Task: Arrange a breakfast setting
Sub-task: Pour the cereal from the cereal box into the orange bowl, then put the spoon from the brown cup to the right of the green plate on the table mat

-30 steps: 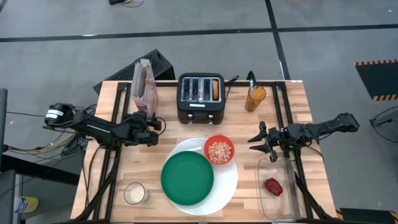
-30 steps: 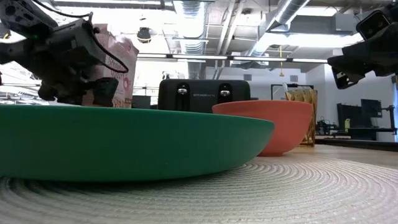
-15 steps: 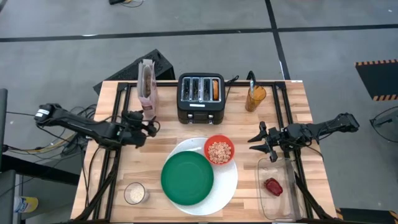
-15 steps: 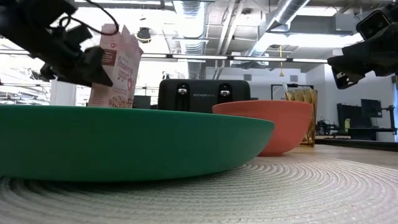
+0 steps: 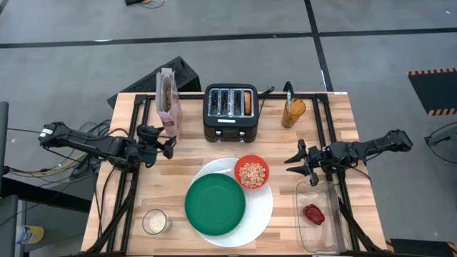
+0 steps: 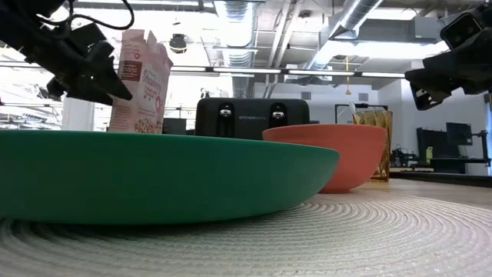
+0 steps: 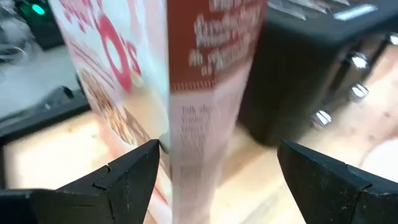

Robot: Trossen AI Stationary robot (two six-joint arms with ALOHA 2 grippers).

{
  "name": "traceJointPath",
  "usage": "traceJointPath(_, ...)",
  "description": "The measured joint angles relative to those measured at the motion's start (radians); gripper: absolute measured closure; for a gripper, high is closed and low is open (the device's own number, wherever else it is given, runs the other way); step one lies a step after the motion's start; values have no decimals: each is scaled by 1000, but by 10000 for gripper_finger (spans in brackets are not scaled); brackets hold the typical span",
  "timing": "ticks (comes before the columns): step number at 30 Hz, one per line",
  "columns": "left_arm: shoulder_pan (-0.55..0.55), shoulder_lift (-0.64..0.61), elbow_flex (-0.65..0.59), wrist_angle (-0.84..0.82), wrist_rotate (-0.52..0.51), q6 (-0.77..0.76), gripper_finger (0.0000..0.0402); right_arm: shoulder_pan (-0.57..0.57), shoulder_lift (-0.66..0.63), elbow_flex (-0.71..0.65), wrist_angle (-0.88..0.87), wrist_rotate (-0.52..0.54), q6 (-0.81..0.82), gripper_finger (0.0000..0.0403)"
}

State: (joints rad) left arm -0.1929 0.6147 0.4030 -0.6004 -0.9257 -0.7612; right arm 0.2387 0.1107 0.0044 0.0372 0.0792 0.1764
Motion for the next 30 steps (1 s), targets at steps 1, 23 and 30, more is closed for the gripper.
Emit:
traceJointPath(1,0,-8,0,-8,18,0,90,0,0,0,0,0,0,246)
traceJointPath(23,0,-301,122,-67,472,426,90,0,0,0,0,0,0,246)
traceJointPath(30,-1,-434,117,-37,578,482,90,0,0,0,0,0,0,246)
